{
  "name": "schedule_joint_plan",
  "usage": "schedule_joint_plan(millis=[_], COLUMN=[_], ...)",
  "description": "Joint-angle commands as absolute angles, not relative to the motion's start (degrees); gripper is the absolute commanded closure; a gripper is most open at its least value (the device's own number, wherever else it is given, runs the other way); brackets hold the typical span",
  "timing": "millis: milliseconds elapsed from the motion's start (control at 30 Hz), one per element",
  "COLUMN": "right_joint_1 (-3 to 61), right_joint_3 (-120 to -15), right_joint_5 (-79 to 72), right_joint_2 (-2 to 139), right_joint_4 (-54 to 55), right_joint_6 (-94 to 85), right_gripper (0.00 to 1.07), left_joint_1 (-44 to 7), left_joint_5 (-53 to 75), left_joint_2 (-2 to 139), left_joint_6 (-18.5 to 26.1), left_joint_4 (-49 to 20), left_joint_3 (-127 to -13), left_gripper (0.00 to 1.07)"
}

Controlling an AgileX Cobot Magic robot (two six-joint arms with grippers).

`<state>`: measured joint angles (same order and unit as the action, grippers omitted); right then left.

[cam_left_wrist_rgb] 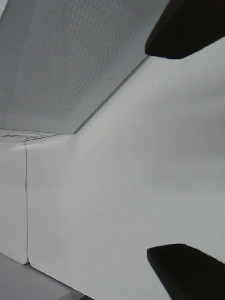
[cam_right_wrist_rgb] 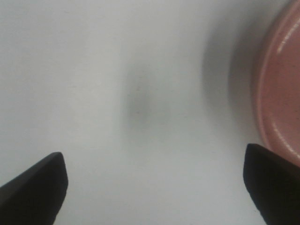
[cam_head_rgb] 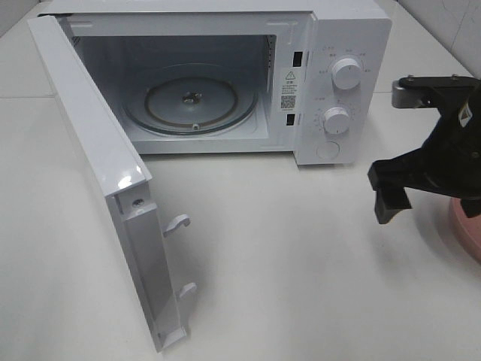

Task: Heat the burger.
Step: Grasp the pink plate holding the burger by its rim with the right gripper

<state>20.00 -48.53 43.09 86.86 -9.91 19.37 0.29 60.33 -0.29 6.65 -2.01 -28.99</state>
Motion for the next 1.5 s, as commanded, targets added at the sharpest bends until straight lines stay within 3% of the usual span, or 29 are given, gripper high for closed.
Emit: schedule_joint_plan(millis=[33, 167, 233, 533, 1200, 1500], right_joint_1=[16.39, 11.86, 10.26, 5.33, 0.69, 0.74], right_joint_3=[-48.82, -49.56, -50.25, -54.72, -57.24, -57.24], right_joint_5=[44.58, 42.57, 41.48, 40.51, 38.50, 37.87], right_joint_2=[90.01, 94.88, 96.43, 103.76, 110.29, 112.36], right_joint_4=[-11.86, -11.86, -11.92, -12.83, -6.70, -6.88], right_joint_6=[14.32, 10.37, 11.40, 11.57, 3.38, 1.72], right_gripper=[0.19, 0.32, 0.33, 0.23, 0.24, 0.30], left_joint_1=[0.40, 0.40, 0.40, 0.40, 0.40, 0.40], left_joint_5=[59.93, 59.93, 59.93, 59.93, 59.93, 59.93], left_joint_2=[-1.38, -1.38, -1.38, -1.38, -1.38, -1.38], left_joint_6=[6.36, 6.36, 6.36, 6.36, 6.36, 6.36], left_joint_4=[-2.18, -2.18, -2.18, -2.18, -2.18, -2.18], left_joint_3=[-28.93, -28.93, -28.93, -28.93, -28.93, -28.93], left_gripper=[0.04, 0.04, 0.04, 0.04, 0.04, 0.04])
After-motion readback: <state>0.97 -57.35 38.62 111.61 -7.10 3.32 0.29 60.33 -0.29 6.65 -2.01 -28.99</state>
